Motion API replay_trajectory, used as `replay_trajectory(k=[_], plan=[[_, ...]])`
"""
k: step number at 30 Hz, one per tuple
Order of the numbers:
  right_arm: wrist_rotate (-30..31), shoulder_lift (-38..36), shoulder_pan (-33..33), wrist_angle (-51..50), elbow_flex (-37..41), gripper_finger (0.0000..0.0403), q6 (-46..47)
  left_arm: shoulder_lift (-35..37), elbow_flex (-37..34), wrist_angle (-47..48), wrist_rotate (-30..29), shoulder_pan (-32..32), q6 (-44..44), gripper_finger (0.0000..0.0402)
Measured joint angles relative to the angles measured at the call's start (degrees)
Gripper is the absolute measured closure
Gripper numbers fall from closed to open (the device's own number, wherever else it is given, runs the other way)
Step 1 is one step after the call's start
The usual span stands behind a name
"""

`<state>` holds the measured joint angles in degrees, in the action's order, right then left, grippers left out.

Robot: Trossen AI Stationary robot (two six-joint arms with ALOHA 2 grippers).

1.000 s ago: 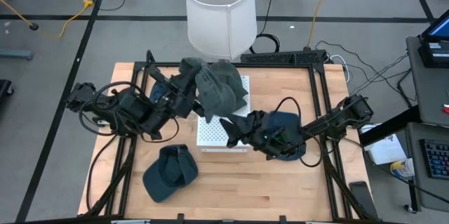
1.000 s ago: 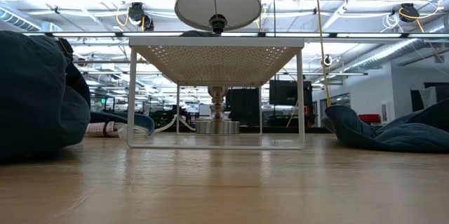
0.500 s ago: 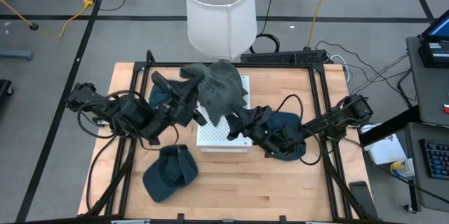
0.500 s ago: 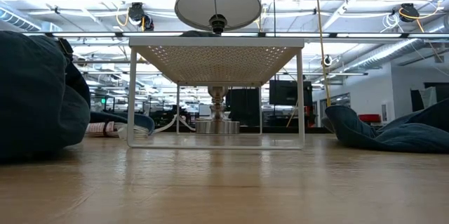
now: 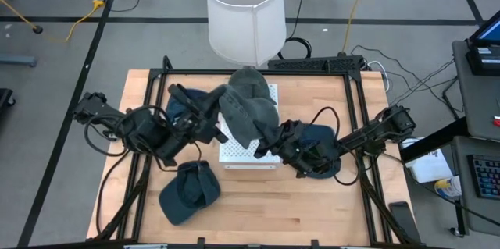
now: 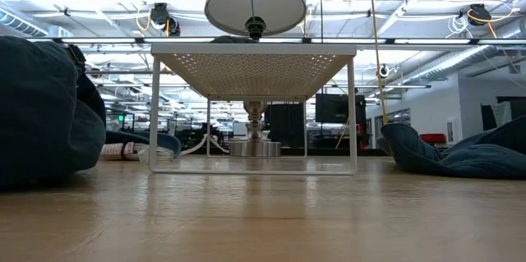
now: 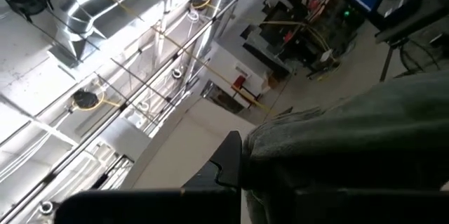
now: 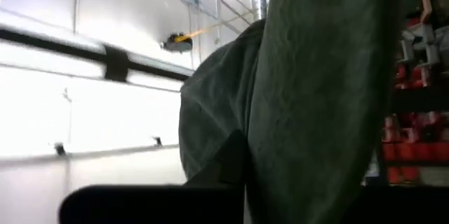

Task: Pick & Place hat
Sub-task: Stack the gray cap on the gray cap on the shelf

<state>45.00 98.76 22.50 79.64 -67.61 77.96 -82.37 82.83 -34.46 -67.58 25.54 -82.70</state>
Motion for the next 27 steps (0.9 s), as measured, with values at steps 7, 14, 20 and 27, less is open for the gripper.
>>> replay_trajectory(k=[7, 14, 20, 27], plan=[[-0.01, -0.77, 0.59, -0.15, 1.04, 0.0286, -4.34, 0.00, 0.00, -0.25, -1.18, -0.07, 0.56, 0.0379], [-0.01, -0.72, 1.36, -0.71, 1.16, 0.0210, -1.71, 0.02, 0.00, -0.59, -1.51, -0.07, 0.85, 0.0379], [0.16, -0.72, 2.53, -0.26, 1.16, 0.0238, -2.15, 0.02, 0.00, -0.59, -2.33, -0.50, 0.65, 0.0379], [4.27, -0.72, 3.47, -0.15, 1.18, 0.0275, -2.75, 0.02, 0.00, -1.61, -3.07, -0.50, 0.02, 0.0379]])
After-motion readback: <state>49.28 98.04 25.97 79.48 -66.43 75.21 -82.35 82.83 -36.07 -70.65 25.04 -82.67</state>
